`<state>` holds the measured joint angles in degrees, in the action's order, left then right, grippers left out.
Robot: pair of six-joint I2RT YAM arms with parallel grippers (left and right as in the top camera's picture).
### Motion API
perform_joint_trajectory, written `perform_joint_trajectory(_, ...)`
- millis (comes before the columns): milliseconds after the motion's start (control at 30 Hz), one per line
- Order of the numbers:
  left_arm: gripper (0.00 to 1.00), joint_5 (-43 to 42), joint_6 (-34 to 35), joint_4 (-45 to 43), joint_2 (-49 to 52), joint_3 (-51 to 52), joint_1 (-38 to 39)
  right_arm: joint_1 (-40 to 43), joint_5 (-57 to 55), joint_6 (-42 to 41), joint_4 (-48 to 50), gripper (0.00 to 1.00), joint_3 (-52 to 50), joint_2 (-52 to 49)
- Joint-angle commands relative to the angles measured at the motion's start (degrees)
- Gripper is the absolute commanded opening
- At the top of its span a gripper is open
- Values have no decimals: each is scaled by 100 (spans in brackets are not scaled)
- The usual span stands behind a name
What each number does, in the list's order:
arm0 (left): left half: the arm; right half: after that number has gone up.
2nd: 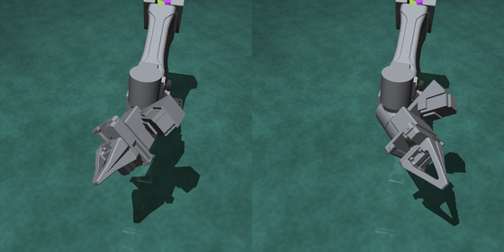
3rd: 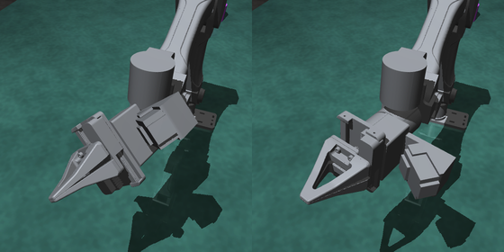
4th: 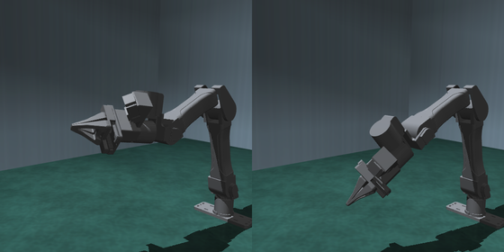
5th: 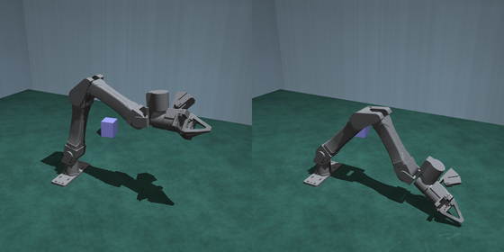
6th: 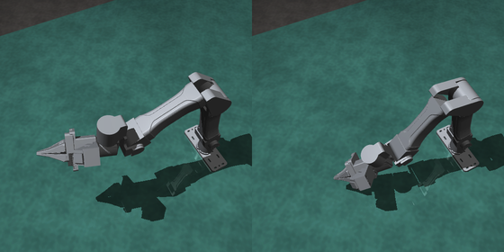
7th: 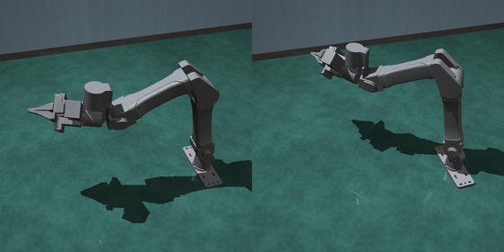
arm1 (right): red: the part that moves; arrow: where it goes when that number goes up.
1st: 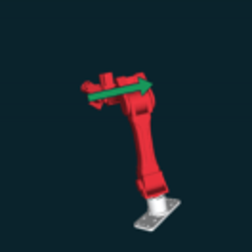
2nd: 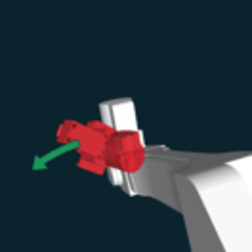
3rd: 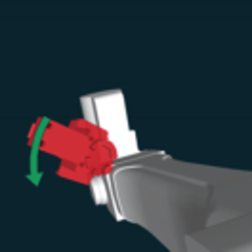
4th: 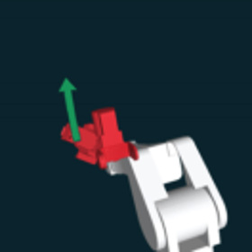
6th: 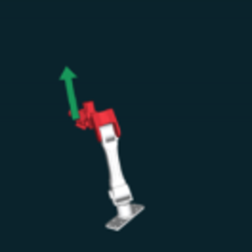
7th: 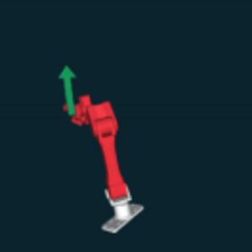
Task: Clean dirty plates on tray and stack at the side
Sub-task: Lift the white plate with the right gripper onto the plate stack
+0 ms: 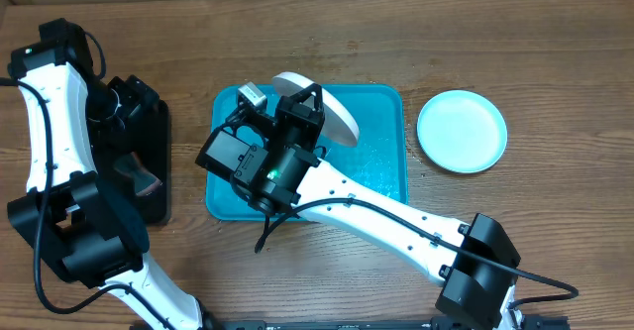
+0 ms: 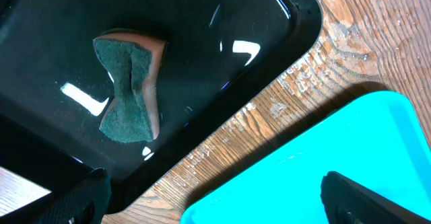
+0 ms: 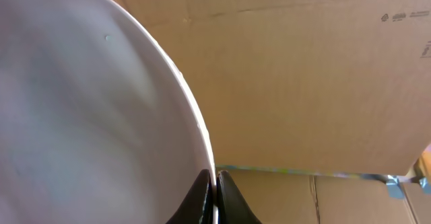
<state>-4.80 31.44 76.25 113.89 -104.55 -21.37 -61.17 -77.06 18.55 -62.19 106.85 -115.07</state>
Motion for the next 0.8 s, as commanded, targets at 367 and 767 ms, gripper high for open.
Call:
perform_joint_trajectory(367, 100, -76, 74, -13, -76, -92, 39, 247, 59, -94, 35, 4, 114, 170)
perform_joint_trajectory(767, 100, -76, 74, -13, -76, -92, 39, 2907, 5180, -1904, -501, 4, 103, 170)
